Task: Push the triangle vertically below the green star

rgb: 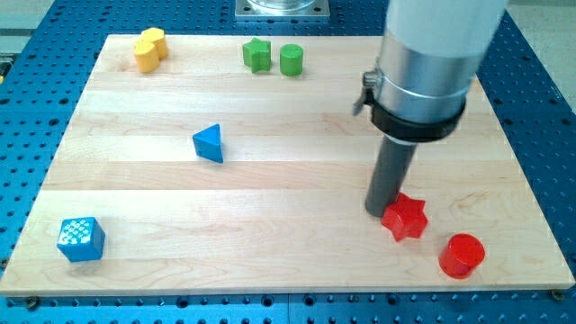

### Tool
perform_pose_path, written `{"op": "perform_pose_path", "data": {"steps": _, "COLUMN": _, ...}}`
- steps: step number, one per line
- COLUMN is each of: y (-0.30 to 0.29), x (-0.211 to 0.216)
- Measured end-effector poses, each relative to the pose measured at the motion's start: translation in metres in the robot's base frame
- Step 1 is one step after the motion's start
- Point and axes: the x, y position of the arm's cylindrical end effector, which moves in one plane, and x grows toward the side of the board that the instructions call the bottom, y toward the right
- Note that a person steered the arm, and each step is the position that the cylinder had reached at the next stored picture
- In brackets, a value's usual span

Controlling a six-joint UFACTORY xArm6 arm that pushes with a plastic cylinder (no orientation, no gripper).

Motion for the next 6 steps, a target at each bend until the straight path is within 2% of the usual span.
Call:
{"op": "perform_pose_path", "data": {"steps": 1, "y": 0.029, "x": 0.009}}
{"op": "perform_pose_path", "data": {"steps": 3, "y": -0.082, "x": -0.023}}
{"op": "perform_pose_path", "data": {"steps": 5, "y": -0.115, "x": -0.034}}
{"op": "perform_pose_path", "data": {"steps": 6, "y": -0.164, "x": -0.036}}
